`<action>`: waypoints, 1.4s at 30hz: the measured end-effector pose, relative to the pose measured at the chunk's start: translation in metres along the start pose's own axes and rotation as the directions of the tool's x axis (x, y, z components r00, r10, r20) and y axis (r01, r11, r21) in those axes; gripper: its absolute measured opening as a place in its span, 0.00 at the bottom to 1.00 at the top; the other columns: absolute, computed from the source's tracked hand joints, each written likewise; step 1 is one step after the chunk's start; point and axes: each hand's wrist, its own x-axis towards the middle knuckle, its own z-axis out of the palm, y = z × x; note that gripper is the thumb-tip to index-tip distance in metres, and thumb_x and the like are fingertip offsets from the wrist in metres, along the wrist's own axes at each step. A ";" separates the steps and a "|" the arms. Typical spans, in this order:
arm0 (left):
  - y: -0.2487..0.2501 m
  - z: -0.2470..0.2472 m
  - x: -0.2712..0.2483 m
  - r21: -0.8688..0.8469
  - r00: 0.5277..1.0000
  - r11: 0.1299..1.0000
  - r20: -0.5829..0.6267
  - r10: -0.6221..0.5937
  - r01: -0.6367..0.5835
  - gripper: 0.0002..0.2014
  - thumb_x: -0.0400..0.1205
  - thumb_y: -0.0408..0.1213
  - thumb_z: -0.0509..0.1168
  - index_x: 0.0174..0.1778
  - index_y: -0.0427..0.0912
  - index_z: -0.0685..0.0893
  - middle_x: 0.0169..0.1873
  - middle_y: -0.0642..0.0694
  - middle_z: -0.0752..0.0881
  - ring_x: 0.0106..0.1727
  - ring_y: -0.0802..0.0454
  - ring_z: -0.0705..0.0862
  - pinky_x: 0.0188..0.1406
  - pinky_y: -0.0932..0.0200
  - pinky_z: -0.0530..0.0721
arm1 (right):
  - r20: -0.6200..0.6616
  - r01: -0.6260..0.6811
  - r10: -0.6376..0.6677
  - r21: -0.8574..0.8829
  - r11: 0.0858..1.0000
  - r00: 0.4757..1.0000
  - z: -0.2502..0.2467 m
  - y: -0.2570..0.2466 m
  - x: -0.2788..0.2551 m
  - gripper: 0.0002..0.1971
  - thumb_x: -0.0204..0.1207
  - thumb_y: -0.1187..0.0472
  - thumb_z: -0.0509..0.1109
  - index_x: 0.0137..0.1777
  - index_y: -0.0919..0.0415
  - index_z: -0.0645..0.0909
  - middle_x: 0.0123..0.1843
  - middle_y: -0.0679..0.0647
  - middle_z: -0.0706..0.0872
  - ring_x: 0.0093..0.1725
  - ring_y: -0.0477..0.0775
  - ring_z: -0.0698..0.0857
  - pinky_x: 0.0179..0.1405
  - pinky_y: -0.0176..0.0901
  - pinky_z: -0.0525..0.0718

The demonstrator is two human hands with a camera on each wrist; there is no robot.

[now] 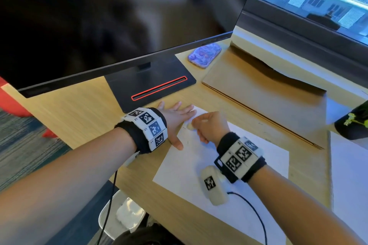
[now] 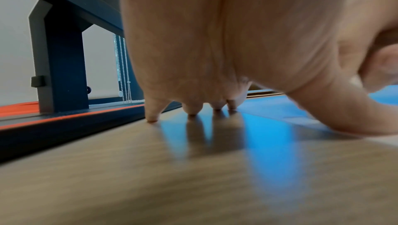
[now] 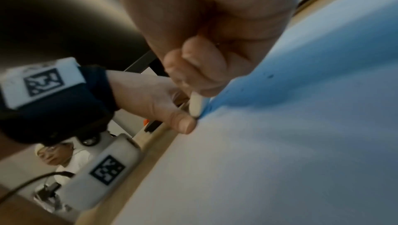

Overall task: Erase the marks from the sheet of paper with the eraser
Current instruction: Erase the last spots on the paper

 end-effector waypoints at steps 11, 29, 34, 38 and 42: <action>0.000 0.000 0.001 0.018 1.000 1.000 0.016 0.000 0.000 0.60 0.70 0.59 0.73 0.81 0.52 0.31 0.80 0.56 0.30 0.82 0.46 0.32 0.75 0.27 0.39 | 0.011 -0.089 0.088 0.097 0.991 0.996 -0.004 -0.002 0.000 0.05 0.76 0.65 0.69 0.41 0.66 0.82 0.23 0.56 0.76 0.18 0.50 0.72 0.24 0.41 0.74; 0.001 0.000 -0.002 0.009 1.000 1.000 0.014 0.004 -0.004 0.59 0.71 0.58 0.72 0.81 0.51 0.31 0.80 0.56 0.29 0.82 0.47 0.31 0.76 0.27 0.40 | -0.023 -0.060 0.063 0.103 0.993 0.998 -0.004 -0.004 0.009 0.07 0.80 0.63 0.66 0.43 0.66 0.81 0.24 0.57 0.78 0.21 0.52 0.75 0.27 0.42 0.76; 0.002 0.001 -0.002 0.013 1.000 1.000 0.020 -0.002 0.002 0.59 0.71 0.58 0.72 0.81 0.51 0.31 0.80 0.56 0.29 0.81 0.47 0.31 0.76 0.26 0.40 | 0.025 -0.004 0.003 0.058 0.998 1.000 0.001 0.009 -0.009 0.07 0.78 0.64 0.66 0.42 0.66 0.84 0.22 0.55 0.78 0.15 0.47 0.73 0.17 0.36 0.73; 0.001 0.001 -0.002 0.013 1.000 1.000 0.016 0.003 -0.003 0.59 0.71 0.58 0.72 0.81 0.51 0.31 0.80 0.56 0.29 0.81 0.47 0.31 0.76 0.26 0.40 | 0.139 -0.007 0.010 -0.022 1.000 0.990 -0.003 0.009 -0.014 0.08 0.77 0.65 0.68 0.38 0.66 0.83 0.24 0.56 0.79 0.19 0.49 0.76 0.22 0.38 0.75; 0.001 0.002 -0.001 0.004 1.000 1.000 0.015 0.001 -0.001 0.59 0.71 0.58 0.72 0.81 0.52 0.31 0.80 0.56 0.29 0.81 0.48 0.31 0.77 0.28 0.38 | -0.081 0.000 0.010 0.129 0.992 0.997 -0.015 0.003 0.008 0.07 0.78 0.64 0.68 0.42 0.65 0.84 0.24 0.56 0.80 0.21 0.50 0.76 0.28 0.41 0.79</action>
